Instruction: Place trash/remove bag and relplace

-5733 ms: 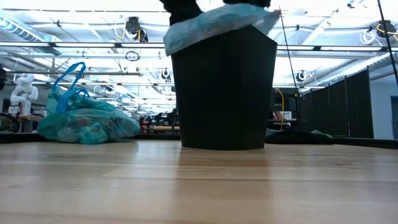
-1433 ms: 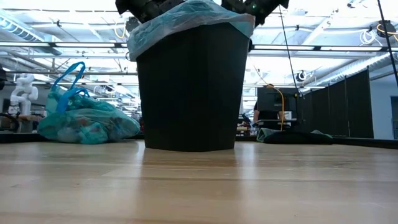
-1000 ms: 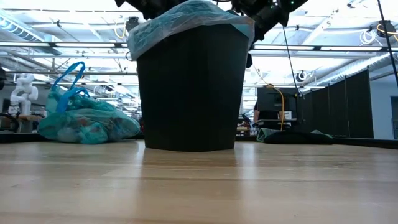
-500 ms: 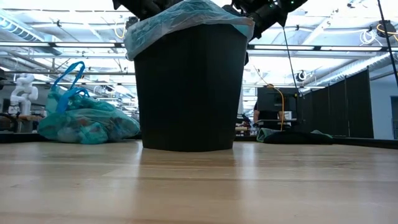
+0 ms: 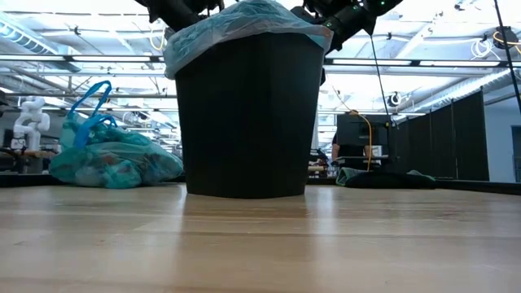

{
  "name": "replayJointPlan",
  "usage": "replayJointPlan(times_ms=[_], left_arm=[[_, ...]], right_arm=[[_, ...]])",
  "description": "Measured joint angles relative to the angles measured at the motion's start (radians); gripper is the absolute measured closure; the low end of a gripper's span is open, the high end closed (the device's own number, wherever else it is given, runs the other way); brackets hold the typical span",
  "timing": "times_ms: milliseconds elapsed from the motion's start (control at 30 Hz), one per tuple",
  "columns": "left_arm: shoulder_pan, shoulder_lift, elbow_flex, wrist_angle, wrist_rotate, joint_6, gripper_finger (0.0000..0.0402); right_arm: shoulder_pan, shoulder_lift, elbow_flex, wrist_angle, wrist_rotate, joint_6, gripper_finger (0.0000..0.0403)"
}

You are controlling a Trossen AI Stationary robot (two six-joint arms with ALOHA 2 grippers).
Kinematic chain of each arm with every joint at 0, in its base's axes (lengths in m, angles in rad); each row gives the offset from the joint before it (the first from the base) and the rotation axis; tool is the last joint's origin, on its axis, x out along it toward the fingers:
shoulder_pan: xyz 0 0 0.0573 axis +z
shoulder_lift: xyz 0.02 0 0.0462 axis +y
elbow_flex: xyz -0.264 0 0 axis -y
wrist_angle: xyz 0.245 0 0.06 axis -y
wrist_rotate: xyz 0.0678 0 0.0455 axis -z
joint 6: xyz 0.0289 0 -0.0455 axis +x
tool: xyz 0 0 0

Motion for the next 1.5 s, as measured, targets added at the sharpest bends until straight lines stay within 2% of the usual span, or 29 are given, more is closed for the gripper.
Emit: replayJointPlan(times_ms=[167, 300, 700, 1100, 1500], left_arm=[[0.003, 0.031, 0.0, -0.053, 0.057, -0.003, 0.0402], [0.005, 0.029, -0.002, -0.109, 0.063, -0.002, 0.0402], [0.063, 0.009, 0.001, -0.497, 0.052, -0.003, 0.0402], [0.013, -0.036, -0.002, -0.409, 0.093, -0.03, 0.0402], [0.006, -0.182, -0.002, -0.394, 0.095, -0.048, 0.0402]], right_arm=[[0.0, 0.0, 0.0, -0.001, 0.0, 0.0, 0.0403], [0.0, 0.0, 0.0, -0.007, 0.0, -0.001, 0.0403], [0.0, 0.0, 0.0, -0.015, -0.001, -0.009, 0.0403], [0.007, 0.0, 0.0, -0.023, 0.001, 0.007, 0.0403], [0.007, -0.058, -0.001, -0.083, 0.053, 0.0, 0.0403]])
